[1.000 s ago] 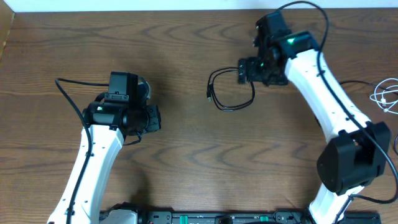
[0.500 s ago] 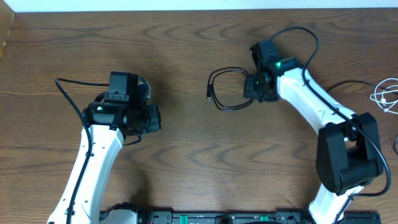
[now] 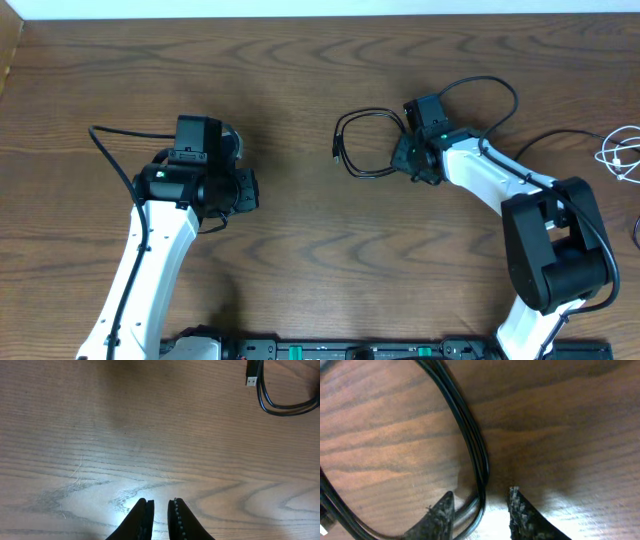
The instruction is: Untangle cables
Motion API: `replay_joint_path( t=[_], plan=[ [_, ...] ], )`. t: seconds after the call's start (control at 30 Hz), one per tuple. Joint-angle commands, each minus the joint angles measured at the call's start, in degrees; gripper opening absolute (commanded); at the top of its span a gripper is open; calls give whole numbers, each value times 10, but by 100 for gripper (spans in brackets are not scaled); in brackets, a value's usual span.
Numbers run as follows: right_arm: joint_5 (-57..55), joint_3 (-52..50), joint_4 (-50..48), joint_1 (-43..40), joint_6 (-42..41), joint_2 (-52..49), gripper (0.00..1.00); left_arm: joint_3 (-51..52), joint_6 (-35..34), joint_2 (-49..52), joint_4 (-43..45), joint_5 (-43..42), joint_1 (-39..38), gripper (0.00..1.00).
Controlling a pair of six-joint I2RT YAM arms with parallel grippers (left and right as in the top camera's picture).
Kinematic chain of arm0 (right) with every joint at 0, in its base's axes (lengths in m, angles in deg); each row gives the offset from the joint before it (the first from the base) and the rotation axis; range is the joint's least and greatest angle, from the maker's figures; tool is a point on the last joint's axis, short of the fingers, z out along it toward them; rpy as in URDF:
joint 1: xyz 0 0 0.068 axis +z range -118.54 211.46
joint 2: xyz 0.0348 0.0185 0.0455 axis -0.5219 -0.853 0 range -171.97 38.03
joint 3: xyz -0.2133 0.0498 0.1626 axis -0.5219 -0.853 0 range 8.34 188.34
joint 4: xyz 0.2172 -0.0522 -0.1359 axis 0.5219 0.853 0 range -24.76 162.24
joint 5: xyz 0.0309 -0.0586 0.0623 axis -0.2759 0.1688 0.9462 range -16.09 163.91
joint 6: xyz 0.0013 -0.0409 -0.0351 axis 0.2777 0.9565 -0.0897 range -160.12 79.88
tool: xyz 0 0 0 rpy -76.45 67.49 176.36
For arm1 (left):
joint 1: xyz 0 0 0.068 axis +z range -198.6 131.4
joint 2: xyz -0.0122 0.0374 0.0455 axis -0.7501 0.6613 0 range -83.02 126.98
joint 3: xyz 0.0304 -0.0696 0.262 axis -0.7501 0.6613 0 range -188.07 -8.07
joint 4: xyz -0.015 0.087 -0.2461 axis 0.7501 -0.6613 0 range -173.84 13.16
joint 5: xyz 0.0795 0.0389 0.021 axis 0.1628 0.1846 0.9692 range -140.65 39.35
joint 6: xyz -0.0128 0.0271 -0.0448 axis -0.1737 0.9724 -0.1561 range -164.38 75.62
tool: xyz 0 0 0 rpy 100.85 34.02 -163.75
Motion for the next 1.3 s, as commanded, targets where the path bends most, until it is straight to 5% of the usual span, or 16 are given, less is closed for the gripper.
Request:
replay_joint_path(
  t=[0.0, 0.77, 1.27],
  plan=[
    [-9, -20, -9, 4, -21, -2, 25, 3, -7, 3, -2, 2, -1, 16],
    [-71, -24, 35, 50, -93, -2, 2, 3, -7, 3, -4, 2, -1, 16],
    [-73, -24, 129, 50, -134, -1, 1, 3, -7, 3, -6, 2, -1, 16]
  ],
)
